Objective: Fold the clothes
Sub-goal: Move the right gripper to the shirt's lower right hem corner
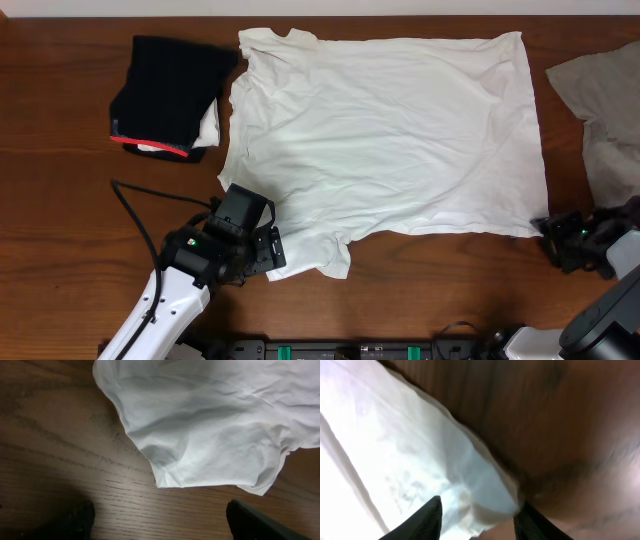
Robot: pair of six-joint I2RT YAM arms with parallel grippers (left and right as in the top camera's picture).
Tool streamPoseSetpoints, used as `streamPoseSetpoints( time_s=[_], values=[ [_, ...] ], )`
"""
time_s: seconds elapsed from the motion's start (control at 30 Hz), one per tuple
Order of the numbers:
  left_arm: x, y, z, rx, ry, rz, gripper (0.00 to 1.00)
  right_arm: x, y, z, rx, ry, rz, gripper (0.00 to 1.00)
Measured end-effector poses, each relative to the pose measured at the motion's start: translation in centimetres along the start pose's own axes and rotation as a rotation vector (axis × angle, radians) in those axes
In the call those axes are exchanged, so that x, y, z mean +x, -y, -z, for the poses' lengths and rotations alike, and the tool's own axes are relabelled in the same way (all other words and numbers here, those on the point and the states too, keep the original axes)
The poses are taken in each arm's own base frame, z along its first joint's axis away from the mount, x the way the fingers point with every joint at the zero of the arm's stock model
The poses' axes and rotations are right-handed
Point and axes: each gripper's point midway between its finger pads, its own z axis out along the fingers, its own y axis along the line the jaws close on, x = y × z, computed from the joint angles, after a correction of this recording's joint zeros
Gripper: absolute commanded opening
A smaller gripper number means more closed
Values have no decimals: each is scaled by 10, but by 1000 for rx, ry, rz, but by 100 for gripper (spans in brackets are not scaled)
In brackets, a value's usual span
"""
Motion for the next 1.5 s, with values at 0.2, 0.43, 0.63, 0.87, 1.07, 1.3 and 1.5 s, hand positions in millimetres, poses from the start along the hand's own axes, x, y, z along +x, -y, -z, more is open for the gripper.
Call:
streamPoseSetpoints(
  time_s=[0.2,0.43,0.63,0.87,1.07,1.3,1.5],
  values=[
    [3,-2,0,-9,-11,1,86,3,0,0,-1,-11,-24,34],
    [4,-3,0,-12,-15,0,86,2,8,-1,37,3,-36,17],
    [4,-3,0,-12,-15,0,86,-1,7,-1,32,15,-42,33],
    [4,-3,0,-12,-15,0,86,-10,1,-1,6,52,-25,39],
    [4,-3,0,-13,-16,0,86,-14,4,-1,22,70,-25,12],
    [3,-2,0,-9,-11,-23,86,-15,9,-3,47,81,-37,1],
    [12,-6,0,-18,-53,-80,86,-15,10,-3,48,81,-38,1]
  ],
)
